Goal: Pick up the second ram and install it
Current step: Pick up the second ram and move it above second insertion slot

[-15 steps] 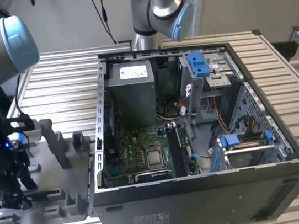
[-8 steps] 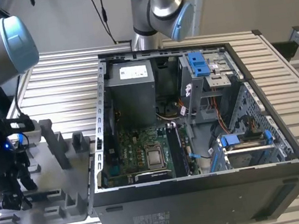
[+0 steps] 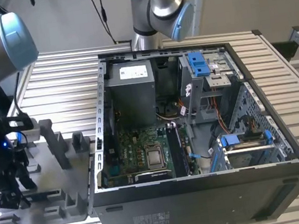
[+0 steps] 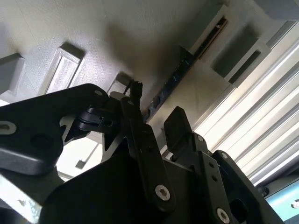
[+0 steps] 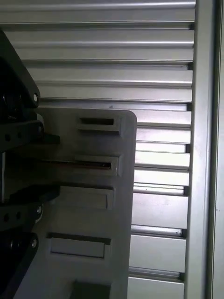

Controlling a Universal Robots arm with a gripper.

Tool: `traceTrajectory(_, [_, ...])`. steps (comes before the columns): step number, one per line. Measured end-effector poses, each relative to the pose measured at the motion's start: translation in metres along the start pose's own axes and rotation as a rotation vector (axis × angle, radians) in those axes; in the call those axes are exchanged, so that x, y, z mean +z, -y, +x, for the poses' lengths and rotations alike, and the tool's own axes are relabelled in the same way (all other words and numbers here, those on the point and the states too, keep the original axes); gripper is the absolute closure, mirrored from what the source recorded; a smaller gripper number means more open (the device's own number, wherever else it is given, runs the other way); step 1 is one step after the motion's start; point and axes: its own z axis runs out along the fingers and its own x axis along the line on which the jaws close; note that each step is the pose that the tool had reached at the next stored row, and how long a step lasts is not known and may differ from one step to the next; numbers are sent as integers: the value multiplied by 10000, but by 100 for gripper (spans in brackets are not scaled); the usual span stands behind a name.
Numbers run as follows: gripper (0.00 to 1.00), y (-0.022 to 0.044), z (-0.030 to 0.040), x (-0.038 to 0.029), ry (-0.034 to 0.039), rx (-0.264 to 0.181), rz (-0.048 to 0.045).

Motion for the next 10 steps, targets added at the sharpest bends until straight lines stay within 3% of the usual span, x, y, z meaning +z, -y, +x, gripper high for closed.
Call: traceTrajectory(10, [52,-1,26,4,11,166,-7])
